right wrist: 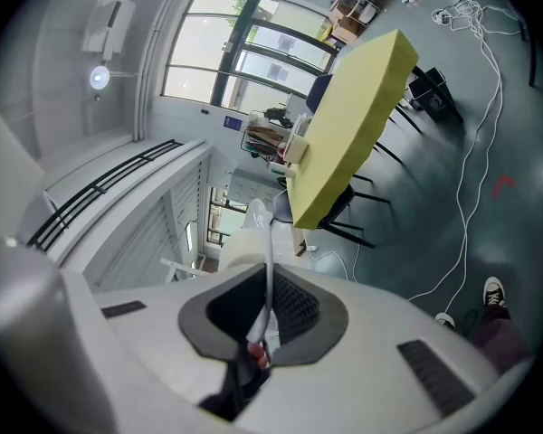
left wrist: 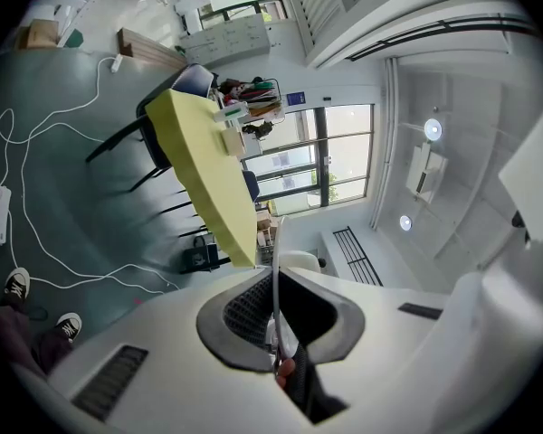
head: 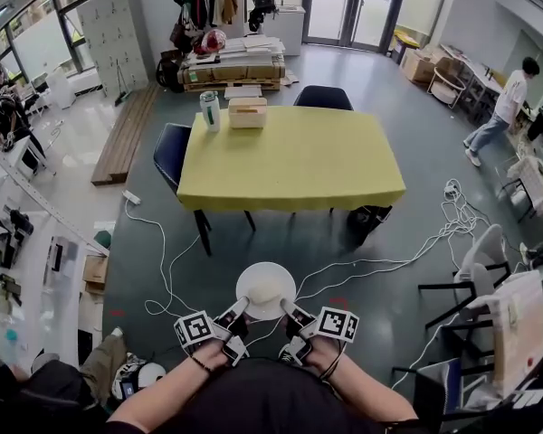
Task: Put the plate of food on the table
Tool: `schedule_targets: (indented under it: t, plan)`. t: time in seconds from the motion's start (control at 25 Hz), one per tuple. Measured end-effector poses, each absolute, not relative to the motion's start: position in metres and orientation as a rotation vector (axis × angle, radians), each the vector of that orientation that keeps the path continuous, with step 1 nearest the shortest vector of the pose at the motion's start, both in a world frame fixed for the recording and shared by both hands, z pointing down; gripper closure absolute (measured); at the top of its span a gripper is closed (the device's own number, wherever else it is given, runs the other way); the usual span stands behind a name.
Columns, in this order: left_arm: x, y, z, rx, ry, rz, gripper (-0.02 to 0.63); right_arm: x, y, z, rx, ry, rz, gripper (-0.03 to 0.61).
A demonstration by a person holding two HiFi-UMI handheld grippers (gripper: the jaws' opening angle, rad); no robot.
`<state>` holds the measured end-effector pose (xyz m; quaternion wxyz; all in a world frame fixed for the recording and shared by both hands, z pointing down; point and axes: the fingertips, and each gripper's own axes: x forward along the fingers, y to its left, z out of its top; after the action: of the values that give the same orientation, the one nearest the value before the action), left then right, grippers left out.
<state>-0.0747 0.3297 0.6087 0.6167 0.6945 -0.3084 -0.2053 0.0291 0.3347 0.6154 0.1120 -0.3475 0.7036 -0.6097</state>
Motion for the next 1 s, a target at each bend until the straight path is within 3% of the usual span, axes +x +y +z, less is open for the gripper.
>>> schedule_targets:
  t: [0.44,1.0]
  plan:
    - [-0.064,0.335,0.611,1.576,-0.709,-0.502,0.597,0.038,0.338,0.617,-1.024,2.105,-1.774,0.555]
    - [-0.066,0.331,0.589,1.63,-0.707,-0.638,0.597,0.039,0.327,0.583,-1.002,2.39,-1.441,0.554]
